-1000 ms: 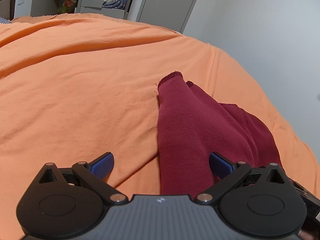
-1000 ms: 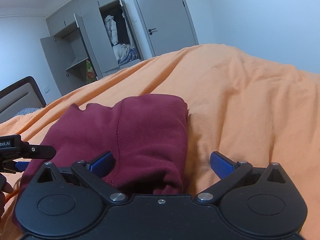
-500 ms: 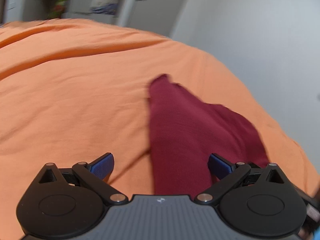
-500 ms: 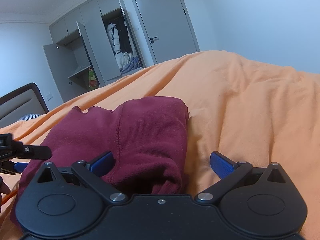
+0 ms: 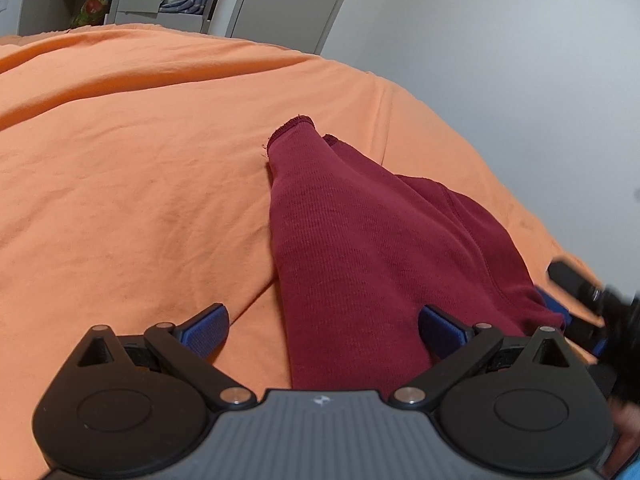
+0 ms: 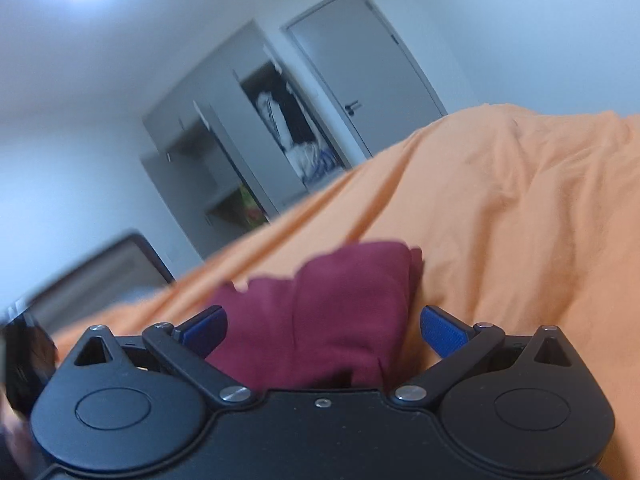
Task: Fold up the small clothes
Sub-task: 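Move the open right gripper to the end of the dark red shirt bundle, then grasp the bundle end with the right gripper while the left gripper grasps the bundle beside it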
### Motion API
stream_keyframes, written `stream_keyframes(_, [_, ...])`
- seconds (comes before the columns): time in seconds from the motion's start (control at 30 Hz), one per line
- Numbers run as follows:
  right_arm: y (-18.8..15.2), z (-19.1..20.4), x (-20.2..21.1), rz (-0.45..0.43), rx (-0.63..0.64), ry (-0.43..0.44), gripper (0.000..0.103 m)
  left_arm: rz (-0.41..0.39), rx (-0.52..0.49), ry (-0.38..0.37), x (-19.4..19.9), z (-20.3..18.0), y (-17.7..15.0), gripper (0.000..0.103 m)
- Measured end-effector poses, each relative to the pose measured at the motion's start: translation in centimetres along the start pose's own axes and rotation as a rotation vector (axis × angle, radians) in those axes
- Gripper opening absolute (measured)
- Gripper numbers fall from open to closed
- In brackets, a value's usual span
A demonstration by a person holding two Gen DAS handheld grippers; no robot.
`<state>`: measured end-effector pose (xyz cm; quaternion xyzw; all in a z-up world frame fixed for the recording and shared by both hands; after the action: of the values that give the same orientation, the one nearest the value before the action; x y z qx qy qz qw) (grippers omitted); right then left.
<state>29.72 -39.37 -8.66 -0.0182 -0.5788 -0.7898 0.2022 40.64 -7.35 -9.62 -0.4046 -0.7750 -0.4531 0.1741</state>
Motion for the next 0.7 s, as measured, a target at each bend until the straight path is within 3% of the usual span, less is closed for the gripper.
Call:
stream_keyframes(0.27, [1.7, -3.4, -3.1, -0.007, -0.133, 0.080, 0.103, 0.004, -0.002, 0.005, -0.4, -0.2, 0.1, 0.103])
stream_keyframes(0.43, [2.3, -4.1, -5.9, 0.059, -0.110, 0.071, 0.102, -0.001, -0.003, 0.007, -0.4, -0.2, 0.0, 0.103])
stream_keyframes(0.53, [1.5, -4.7, -7.8, 0.163, -0.120, 0.101, 0.103, -0.002, -0.005, 0.006, -0.3, -0.2, -0.1, 0.103])
stream_keyframes(0.7, [0.9, -3.6, -6.4, 0.146, -0.091, 0.202, 0.103, -0.004, -0.006, 0.001, -0.3, -0.1, -0.2, 0.103])
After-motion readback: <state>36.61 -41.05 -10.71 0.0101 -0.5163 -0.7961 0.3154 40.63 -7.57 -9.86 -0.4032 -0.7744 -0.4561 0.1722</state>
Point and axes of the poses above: each gripper's, at about its wrist camera, not at the fingertips, and x roughly against the way its jaws point, z to its left, y to its top, the point moved 3 cm from there along -x, roughly the way its jaws point, and after that the axes turned 15 degrees about x, right-handed, at the moved point
